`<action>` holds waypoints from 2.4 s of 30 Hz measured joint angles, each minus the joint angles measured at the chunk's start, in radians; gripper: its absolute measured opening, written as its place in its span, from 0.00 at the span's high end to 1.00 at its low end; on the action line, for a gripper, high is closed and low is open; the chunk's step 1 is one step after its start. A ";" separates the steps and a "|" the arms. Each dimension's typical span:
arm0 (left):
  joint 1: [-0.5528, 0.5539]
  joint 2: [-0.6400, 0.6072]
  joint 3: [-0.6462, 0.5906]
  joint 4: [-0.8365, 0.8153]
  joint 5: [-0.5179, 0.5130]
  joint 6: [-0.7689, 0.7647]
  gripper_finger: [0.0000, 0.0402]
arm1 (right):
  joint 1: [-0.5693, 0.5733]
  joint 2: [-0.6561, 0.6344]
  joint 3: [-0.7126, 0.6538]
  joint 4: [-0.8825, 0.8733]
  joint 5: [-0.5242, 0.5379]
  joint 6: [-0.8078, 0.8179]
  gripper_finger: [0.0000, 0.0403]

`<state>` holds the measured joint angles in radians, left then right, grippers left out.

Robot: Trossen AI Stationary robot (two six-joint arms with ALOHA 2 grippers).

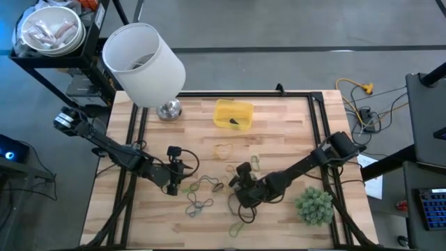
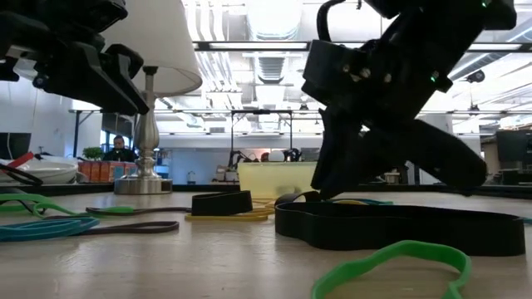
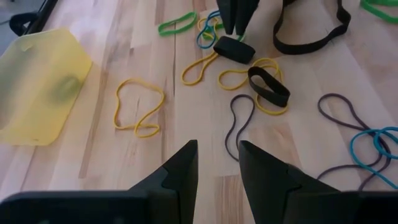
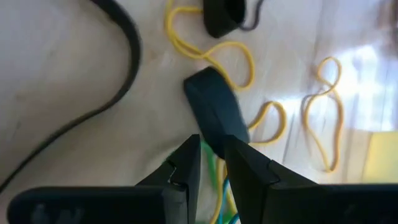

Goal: Pick and place rubber bands into bin
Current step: Put the black rubber band into the yellow bin

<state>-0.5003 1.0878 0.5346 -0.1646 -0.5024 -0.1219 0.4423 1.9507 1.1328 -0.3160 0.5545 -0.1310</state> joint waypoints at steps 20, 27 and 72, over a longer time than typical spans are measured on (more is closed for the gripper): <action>0.000 0.000 -0.001 0.000 -0.003 -0.002 0.75 | -0.002 0.001 -0.042 0.107 0.040 -0.034 0.83; 0.001 0.000 -0.001 0.000 -0.003 -0.002 0.75 | -0.007 0.001 -0.043 0.113 0.040 -0.037 0.83; 0.000 0.000 -0.002 0.008 -0.003 -0.002 0.75 | -0.093 -0.110 -0.022 0.173 0.369 -0.196 0.98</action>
<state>-0.5003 1.0879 0.5331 -0.1562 -0.5053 -0.1234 0.3494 1.8409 1.1104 -0.1429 0.9238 -0.3270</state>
